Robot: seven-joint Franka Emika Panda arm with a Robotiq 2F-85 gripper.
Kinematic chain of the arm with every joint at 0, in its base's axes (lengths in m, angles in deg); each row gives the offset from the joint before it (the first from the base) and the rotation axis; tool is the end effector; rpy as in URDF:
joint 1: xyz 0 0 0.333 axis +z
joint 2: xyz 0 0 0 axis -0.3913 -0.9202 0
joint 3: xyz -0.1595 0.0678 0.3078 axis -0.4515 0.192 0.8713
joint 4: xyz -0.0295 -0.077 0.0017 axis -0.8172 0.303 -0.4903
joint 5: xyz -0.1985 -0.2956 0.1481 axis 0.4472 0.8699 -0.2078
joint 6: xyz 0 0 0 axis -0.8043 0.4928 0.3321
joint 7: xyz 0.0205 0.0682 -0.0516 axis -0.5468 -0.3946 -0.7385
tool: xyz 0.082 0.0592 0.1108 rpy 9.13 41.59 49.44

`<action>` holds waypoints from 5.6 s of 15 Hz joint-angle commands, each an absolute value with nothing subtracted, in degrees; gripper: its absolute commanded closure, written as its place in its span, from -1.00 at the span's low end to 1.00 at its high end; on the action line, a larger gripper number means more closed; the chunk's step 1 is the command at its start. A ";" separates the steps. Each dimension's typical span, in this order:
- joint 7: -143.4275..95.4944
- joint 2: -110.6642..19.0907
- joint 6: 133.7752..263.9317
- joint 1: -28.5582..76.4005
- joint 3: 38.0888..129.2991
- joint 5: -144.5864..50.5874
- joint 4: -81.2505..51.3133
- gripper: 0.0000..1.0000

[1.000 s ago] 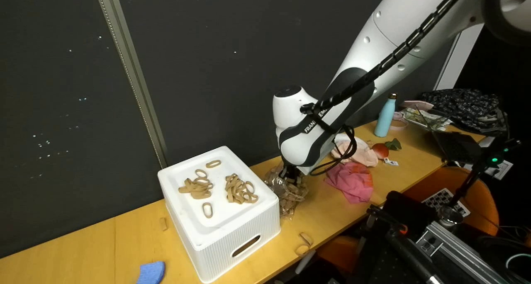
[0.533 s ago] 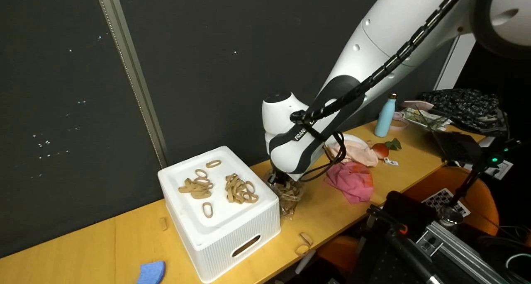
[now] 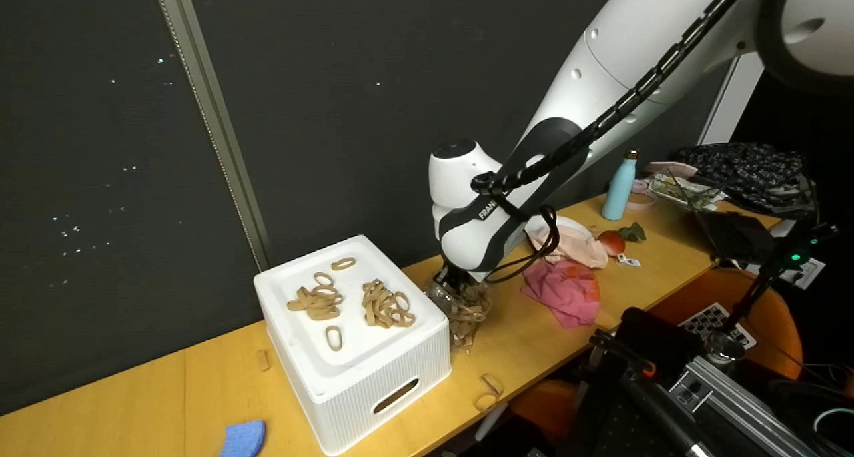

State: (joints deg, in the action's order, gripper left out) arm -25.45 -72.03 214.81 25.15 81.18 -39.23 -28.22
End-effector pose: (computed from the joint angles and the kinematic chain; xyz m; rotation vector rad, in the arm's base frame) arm 0.6604 -0.0468 0.1154 2.9709 0.0150 0.0592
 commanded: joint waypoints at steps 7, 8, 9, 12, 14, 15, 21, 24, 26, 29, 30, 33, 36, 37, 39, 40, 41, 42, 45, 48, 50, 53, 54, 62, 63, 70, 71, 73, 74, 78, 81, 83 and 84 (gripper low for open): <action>-23.63 -64.10 207.98 26.10 82.75 -40.57 -29.25 -1.00; -22.95 -63.35 206.45 25.60 83.60 -41.15 -29.03 -1.00; -22.14 -62.91 205.69 25.20 84.28 -41.45 -28.59 -1.00; -17.59 -64.28 206.00 23.51 87.82 -44.66 -25.27 -1.00; -13.97 -66.17 205.20 22.30 90.62 -47.94 -22.81 -1.00; -12.12 -66.91 204.75 21.70 91.93 -49.50 -21.97 -1.00; -4.89 -74.01 204.10 21.55 94.57 -49.80 -15.36 -1.00; -3.06 -77.05 202.81 22.05 94.80 -49.12 -11.94 -1.00; -2.35 -78.43 201.54 22.33 94.95 -49.05 -9.98 -1.00; -1.57 -79.70 200.20 22.49 95.19 -49.15 -8.01 -0.70; -1.35 -79.99 199.82 22.49 95.24 -49.18 -7.48 -0.45; -1.19 -80.60 199.14 22.66 95.24 -49.17 -6.30 0.02; -1.15 -80.79 198.62 22.85 95.17 -49.11 -5.75 0.46; -1.17 -80.68 198.50 22.92 95.11 -49.07 -5.78 0.60; -1.30 -80.37 198.38 23.04 95.02 -49.01 -5.84 0.90; -1.51 -80.06 198.28 23.16 94.96 -48.98 -5.89 1.00; -1.83 -79.67 198.20 23.36 94.77 -48.84 -5.99 1.00; -2.23 -79.04 198.18 23.56 94.48 -48.64 -6.33 1.00; -3.02 -76.36 198.29 23.34 93.77 -48.45 -7.97 0.98; -3.70 -73.20 198.91 22.85 92.65 -48.29 -9.96 0.98; -4.34 -70.96 198.97 22.56 91.96 -48.30 -11.50 0.98; -5.58 -67.84 198.82 22.52 90.93 -48.11 -14.43 0.98; -6.10 -66.50 198.79 22.61 90.54 -47.94 -15.99 0.98; -14.96 -53.13 199.49 23.81 86.36 -44.76 -34.44 0.98; -15.87 -52.07 199.69 23.49 85.90 -44.56 -36.07 0.98; -21.88 -56.23 201.37 22.47 81.47 -40.02 -35.52 0.98; -22.10 -57.28 201.50 22.44 81.45 -39.99 -34.85 0.98; -22.15 -59.24 201.95 22.40 81.62 -40.12 -33.54 0.98; -22.03 -60.34 202.33 22.39 81.90 -40.51 -32.78 0.98; -21.94 -64.33 204.91 23.10 81.73 -39.79 -29.61 0.98; -21.95 -65.97 206.71 23.98 81.86 -39.82 -27.50 0.98; -21.91 -66.05 206.95 24.65 82.20 -40.09 -26.89 0.41; -21.87 -65.87 207.24 24.95 82.30 -40.07 -26.83 0.38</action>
State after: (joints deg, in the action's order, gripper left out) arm -21.08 -65.63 206.84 24.02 82.08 -40.90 -28.33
